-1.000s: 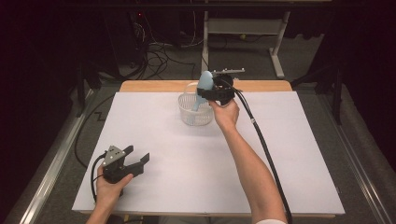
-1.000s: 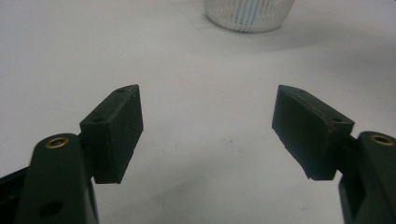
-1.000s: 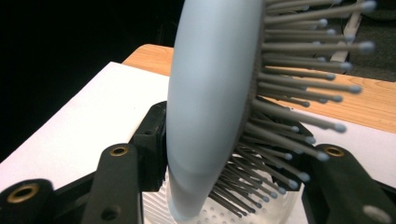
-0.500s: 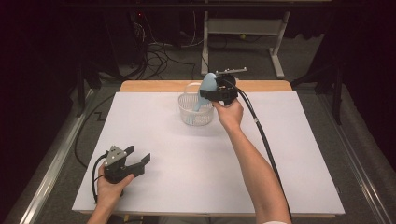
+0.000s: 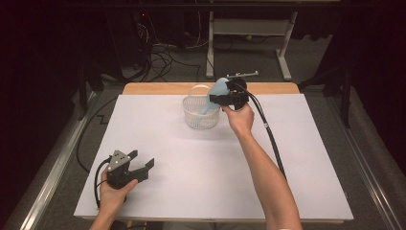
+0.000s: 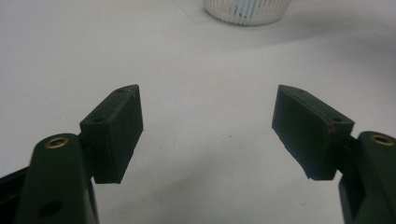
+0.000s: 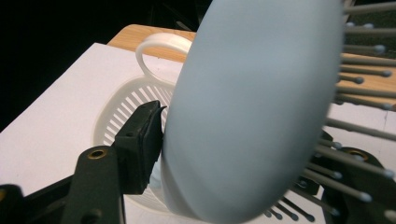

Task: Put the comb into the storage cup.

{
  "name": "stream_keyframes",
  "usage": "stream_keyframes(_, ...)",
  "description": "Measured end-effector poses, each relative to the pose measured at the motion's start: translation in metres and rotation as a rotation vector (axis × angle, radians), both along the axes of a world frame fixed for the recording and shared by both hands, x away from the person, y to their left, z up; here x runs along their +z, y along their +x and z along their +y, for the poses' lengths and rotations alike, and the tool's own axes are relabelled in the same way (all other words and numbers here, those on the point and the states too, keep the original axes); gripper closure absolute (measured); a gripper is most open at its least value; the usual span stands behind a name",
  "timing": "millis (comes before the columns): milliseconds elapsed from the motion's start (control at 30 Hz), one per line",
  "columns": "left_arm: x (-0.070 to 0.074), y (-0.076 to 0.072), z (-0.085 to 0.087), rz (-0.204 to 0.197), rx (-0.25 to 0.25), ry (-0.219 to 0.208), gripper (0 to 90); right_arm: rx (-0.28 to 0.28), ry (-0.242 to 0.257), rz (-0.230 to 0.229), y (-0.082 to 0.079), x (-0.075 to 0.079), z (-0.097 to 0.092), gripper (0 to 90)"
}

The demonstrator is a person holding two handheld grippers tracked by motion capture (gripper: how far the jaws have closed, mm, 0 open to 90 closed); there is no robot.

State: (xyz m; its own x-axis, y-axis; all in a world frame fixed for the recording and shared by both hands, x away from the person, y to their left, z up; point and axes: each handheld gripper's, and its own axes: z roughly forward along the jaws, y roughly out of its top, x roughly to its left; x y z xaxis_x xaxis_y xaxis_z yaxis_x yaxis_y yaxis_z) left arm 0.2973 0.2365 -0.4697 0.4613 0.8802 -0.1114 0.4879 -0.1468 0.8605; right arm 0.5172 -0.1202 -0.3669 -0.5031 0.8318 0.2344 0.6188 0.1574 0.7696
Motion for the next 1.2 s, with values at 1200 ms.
stream_keyframes(1200, 0.000, 0.000, -0.001, -0.003, 0.001, 0.006, 25.7, 0.004, -0.019, 0.010, -0.004, -0.006, -0.013, 31.8)
